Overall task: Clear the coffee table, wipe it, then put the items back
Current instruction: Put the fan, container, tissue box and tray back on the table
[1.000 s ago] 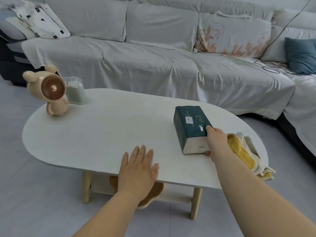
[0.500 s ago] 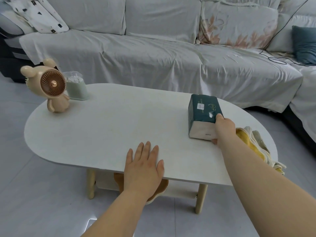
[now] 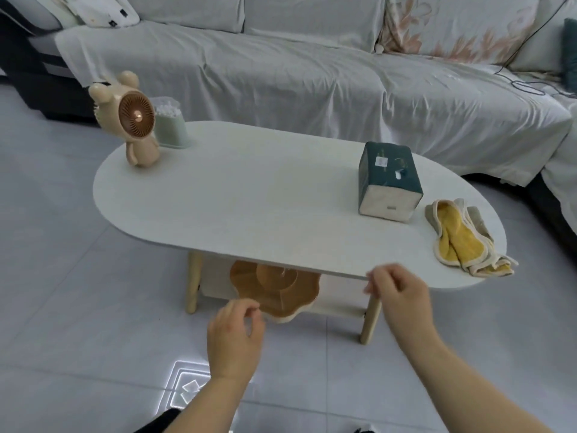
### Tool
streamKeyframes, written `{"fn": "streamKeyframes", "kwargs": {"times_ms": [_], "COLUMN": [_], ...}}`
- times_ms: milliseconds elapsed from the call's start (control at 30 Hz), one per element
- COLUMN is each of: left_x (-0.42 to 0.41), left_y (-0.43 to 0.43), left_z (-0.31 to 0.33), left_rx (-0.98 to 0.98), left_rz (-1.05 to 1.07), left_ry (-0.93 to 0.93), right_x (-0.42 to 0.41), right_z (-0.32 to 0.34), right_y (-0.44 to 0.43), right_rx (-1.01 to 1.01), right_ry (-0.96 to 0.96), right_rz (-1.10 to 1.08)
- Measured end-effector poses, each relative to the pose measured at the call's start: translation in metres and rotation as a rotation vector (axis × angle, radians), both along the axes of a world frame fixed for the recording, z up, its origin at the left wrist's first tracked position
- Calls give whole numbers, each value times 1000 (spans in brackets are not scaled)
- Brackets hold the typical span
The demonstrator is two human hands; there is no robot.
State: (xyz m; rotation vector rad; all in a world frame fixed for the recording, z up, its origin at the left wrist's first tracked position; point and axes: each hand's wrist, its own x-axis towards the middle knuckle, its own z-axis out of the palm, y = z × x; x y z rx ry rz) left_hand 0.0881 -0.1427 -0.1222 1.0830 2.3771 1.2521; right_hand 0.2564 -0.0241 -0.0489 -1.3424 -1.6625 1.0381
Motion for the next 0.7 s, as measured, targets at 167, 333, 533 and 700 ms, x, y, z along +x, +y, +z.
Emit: {"fn": "streamKeyframes", "kwargs": {"times_ms": [167, 333, 533, 700], "left_x": [-15, -44, -68, -73], "left_y": [15, 55, 83, 94], "left_z": [-52, -89, -138, -175], "left_rx": [-295, -303, -325, -304], "left_rz": [96, 170, 282, 224], "left_ry": [-556, -776, -1021, -1176], "right_x": [-17, -51, -82, -92], "right_z": [-75, -132, -190, -211], "right_y": [-14, 28, 59, 66], "right_rx": [-477, -719, -813, -766], "right_ry": [-124, -123, 9, 66], "right_rz": [157, 112, 36, -39]}}
